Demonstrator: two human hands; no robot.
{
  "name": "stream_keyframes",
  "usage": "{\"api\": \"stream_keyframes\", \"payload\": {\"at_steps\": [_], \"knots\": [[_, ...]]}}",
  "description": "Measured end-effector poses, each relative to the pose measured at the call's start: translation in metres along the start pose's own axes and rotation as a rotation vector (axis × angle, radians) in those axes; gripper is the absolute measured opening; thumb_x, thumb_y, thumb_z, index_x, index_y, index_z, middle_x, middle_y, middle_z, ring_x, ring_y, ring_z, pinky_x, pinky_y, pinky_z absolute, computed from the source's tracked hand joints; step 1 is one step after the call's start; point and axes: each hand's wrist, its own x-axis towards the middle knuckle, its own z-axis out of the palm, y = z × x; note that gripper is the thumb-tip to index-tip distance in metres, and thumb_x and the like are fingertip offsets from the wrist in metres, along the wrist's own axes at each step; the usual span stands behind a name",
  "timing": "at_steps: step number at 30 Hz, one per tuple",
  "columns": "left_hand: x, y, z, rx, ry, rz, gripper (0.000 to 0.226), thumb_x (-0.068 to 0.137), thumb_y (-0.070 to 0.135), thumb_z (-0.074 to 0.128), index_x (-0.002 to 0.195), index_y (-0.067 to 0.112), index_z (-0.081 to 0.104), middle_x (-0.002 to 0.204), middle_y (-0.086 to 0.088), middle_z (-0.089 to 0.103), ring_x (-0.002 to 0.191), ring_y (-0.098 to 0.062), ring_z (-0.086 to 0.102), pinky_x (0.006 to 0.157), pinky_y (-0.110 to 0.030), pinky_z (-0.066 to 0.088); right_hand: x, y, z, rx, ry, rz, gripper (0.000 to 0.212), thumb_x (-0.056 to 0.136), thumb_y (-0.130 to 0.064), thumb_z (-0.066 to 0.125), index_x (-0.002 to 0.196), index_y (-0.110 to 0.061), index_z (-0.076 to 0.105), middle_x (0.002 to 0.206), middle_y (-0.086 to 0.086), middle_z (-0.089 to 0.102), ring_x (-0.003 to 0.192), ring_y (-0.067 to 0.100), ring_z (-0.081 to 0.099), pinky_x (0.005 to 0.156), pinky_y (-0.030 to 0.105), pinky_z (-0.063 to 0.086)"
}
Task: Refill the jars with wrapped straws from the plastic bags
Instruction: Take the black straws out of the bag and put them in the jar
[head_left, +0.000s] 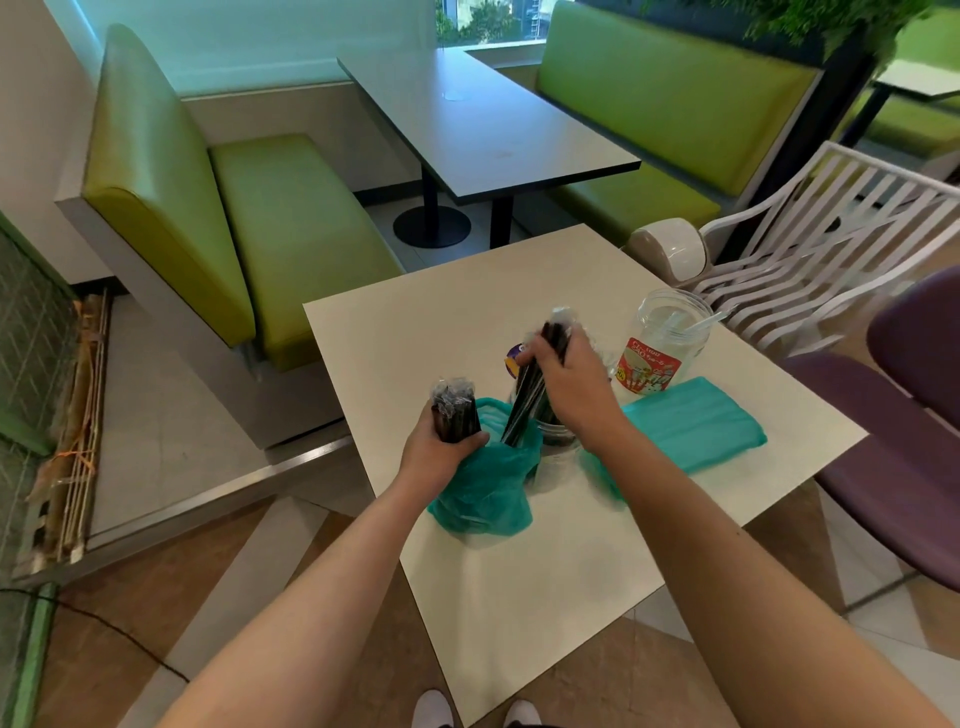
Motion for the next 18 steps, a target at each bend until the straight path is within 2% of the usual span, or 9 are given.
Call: {"api": "stream_keyframes", "payload": {"at_steps": [1, 6, 11, 15, 18], "knots": [[0.000, 0.000, 0.001, -0.001, -0.001, -0.002, 0.067, 0.075, 0.026, 0.084, 0.133, 0.020, 0.050, 0.122, 0.001, 0.063, 0.112, -0.020, 0.058, 0.099, -0.038, 0.048, 0.003, -0.007, -0.007, 0.009, 0.035, -0.007, 0.024, 0.102, -0.033, 0.043, 0.118, -0.016, 0.046, 0.093, -0.008, 0.070, 0.093, 0.015, 0.064, 0.081, 0.035, 0.049], [-0.001, 0.002, 0.002, 0.001, 0.000, -0.011, 0.068, 0.077, 0.026, 0.082, 0.135, 0.020, 0.048, 0.122, 0.002, 0.061, 0.111, -0.019, 0.056, 0.095, -0.033, 0.046, 0.016, -0.037, -0.033, 0.025, 0.217, -0.098, 0.021, 0.103, -0.032, 0.042, 0.117, -0.016, 0.041, 0.094, -0.005, 0.071, 0.081, 0.010, 0.065, 0.067, 0.024, 0.049], [0.000, 0.001, 0.001, 0.005, 0.009, -0.029, 0.069, 0.076, 0.027, 0.083, 0.135, 0.020, 0.048, 0.124, 0.000, 0.062, 0.113, -0.022, 0.057, 0.099, -0.037, 0.047, 0.019, -0.045, -0.040, -0.025, 0.371, -0.160, 0.029, 0.102, -0.033, 0.041, 0.120, -0.011, 0.041, 0.095, -0.002, 0.071, 0.088, 0.013, 0.065, 0.079, 0.032, 0.051], [0.001, 0.001, 0.001, -0.001, 0.007, -0.036, 0.068, 0.076, 0.026, 0.083, 0.134, 0.020, 0.049, 0.123, 0.000, 0.062, 0.113, -0.022, 0.057, 0.099, -0.039, 0.047, 0.010, -0.044, -0.036, -0.152, 0.336, -0.223, 0.029, 0.103, -0.037, 0.039, 0.123, -0.016, 0.038, 0.104, 0.001, 0.070, 0.092, 0.019, 0.066, 0.077, 0.034, 0.051], [0.002, 0.001, 0.001, 0.002, 0.001, -0.039, 0.070, 0.076, 0.026, 0.083, 0.136, 0.020, 0.047, 0.124, 0.001, 0.061, 0.113, -0.021, 0.056, 0.101, -0.039, 0.046, 0.002, -0.040, -0.028, -0.291, 0.295, -0.232, 0.037, 0.102, -0.038, 0.039, 0.130, -0.013, 0.040, 0.119, 0.007, 0.063, 0.102, 0.025, 0.062, 0.075, 0.025, 0.040]]}}
